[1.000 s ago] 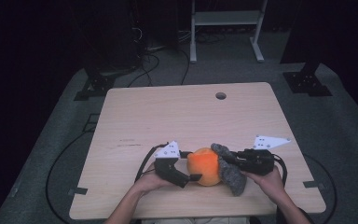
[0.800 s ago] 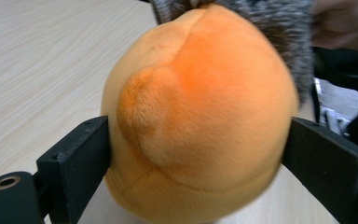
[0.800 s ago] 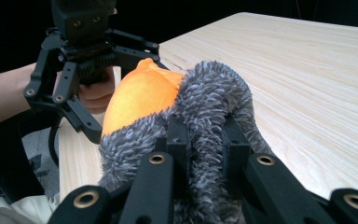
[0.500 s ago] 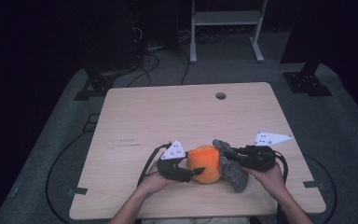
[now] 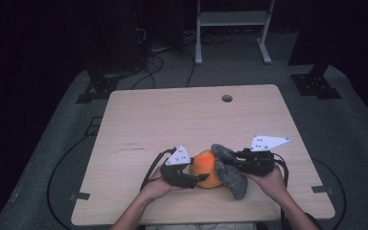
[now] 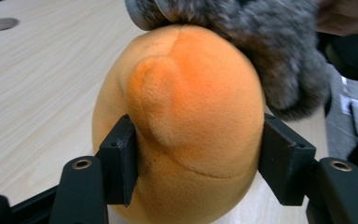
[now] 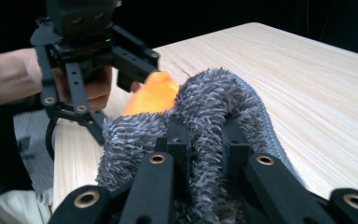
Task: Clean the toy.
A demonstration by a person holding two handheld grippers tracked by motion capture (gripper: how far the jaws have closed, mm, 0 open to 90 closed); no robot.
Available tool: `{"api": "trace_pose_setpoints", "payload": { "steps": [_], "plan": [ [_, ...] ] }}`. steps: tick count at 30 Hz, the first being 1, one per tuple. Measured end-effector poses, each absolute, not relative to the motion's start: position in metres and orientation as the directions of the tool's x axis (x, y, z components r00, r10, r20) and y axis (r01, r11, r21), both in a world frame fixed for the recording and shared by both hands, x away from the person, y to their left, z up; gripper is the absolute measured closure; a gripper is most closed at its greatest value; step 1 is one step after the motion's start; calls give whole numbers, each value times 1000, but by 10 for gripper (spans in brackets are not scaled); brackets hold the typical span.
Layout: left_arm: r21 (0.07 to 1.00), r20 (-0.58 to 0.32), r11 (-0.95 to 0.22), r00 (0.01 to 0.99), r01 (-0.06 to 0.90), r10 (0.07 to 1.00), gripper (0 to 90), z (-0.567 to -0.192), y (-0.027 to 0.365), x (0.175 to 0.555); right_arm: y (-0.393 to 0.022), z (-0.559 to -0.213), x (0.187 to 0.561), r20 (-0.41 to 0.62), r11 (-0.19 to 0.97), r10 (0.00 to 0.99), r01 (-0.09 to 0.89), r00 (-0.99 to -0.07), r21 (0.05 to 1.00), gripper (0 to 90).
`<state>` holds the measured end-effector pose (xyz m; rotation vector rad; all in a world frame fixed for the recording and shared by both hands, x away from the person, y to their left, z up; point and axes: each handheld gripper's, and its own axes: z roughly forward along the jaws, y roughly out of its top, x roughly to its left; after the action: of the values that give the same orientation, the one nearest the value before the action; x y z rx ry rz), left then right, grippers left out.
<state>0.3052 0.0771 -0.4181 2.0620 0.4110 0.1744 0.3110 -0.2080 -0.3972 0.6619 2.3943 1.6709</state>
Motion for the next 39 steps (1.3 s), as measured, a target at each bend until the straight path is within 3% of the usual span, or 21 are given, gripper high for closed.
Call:
{"api": "trace_pose_setpoints", "payload": {
  "steps": [6,7,10,13,19,29,35,36,39],
  "plan": [
    [868,-54,-448,936,217,349,128,-424,75,313,-213,-401,304,131,313,397,267,-909,911,774],
    [866,-46,-455,938,209,343,132,-426,73,312,-212,-401,302,127,314,391,262,-911,913,774],
    [872,-9,-456,935,181,354,291,-427,72,309,-210,-400,301,87,344,398,236,-913,909,774],
    [875,-37,-433,923,215,384,343,-427,75,310,-217,-400,303,82,338,426,243,-901,909,775],
    [879,-52,-418,917,229,394,342,-428,74,311,-241,-408,309,138,305,483,313,-865,899,775],
    [865,16,-478,942,155,335,353,-429,69,296,-207,-390,309,76,351,399,229,-914,908,775],
    [864,46,-491,952,115,304,96,-430,66,302,-209,-402,307,138,325,365,265,-921,908,775],
    [865,48,-491,954,108,295,112,-432,66,302,-210,-402,307,138,325,366,265,-920,908,775],
    [875,44,-471,948,116,315,273,-432,66,301,-217,-403,309,138,325,382,273,-914,906,775]
  ]
}}
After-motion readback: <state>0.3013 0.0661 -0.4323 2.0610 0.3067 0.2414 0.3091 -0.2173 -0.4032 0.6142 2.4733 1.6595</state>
